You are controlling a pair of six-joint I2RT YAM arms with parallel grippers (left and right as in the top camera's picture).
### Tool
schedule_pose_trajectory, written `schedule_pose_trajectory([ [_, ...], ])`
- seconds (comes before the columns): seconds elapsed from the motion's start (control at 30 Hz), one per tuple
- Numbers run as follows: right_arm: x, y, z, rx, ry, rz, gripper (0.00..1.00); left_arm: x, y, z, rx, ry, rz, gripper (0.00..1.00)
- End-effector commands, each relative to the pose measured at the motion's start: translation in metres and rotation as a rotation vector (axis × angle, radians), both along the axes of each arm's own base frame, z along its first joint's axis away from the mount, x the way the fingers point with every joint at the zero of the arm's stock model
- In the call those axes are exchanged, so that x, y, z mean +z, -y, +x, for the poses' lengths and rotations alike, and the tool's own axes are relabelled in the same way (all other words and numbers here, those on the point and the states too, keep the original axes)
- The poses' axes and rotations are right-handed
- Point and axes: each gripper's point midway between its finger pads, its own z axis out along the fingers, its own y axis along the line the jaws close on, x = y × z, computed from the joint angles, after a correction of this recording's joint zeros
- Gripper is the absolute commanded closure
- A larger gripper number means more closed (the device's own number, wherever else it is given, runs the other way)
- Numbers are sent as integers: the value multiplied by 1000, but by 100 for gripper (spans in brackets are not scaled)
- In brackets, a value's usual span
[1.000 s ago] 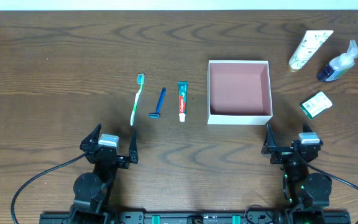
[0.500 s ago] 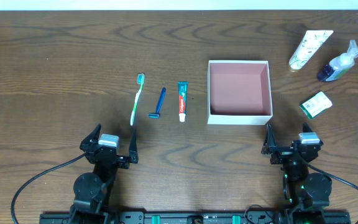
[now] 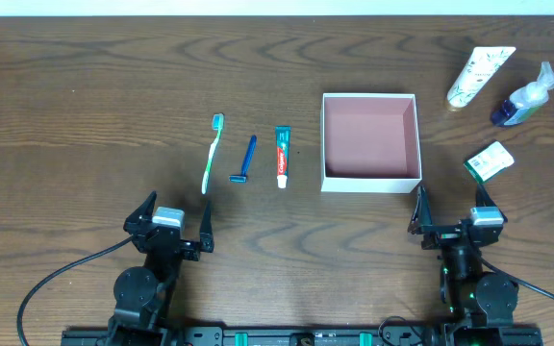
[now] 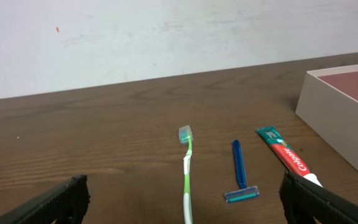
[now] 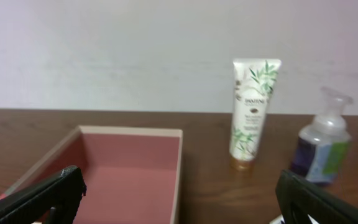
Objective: Pack container
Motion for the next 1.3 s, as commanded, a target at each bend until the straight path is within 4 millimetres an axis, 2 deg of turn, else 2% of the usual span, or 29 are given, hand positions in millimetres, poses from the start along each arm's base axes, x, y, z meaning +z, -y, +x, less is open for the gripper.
schedule_pose_trajectory([
  [0.0,3,-12,-2,73,8,59,1,-18,-2,1,5,-35,24,2],
  [0.07,13,-16,-3,104,40,124,1,-18,-2,1,5,-35,24,2],
  [0.13,37,-31,-10,204,130,167,1,-18,-2,1,5,-34,24,2],
  [0.2,68,-39,-21,259,264,108,1,-18,-2,1,5,-35,24,2],
  [0.3,107,-35,-35,228,430,21,1,-18,-2,1,5,-34,24,2],
  [0.4,139,-23,-36,128,463,-51,1,-18,-2,1,5,-34,24,2],
  [0.53,178,-10,-12,41,339,-89,1,-18,-2,1,5,-34,24,2],
  [0.63,203,-7,30,31,132,-88,1,-18,-2,1,5,-34,24,2],
  [0.73,202,-23,70,135,-155,-84,1,-18,-2,1,5,-35,24,2],
  [0.8,198,-52,88,310,-330,-50,1,-18,-2,1,5,-34,24,2],
  [0.87,193,-84,98,510,-470,37,1,-18,-2,1,5,-34,24,2],
  [0.9,187,-95,103,579,-530,57,1,-18,-2,1,5,-34,24,2],
  [1.0,165,-96,135,589,-634,69,1,-18,-2,1,5,-34,24,2],
  [1.1,150,-85,172,492,-701,217,1,-18,-2,1,5,-35,24,2],
  [1.17,153,-66,196,385,-708,328,1,-18,-2,1,4,-34,24,2],
  [1.27,170,-28,222,236,-682,406,1,-18,-2,1,5,-34,24,2],
])
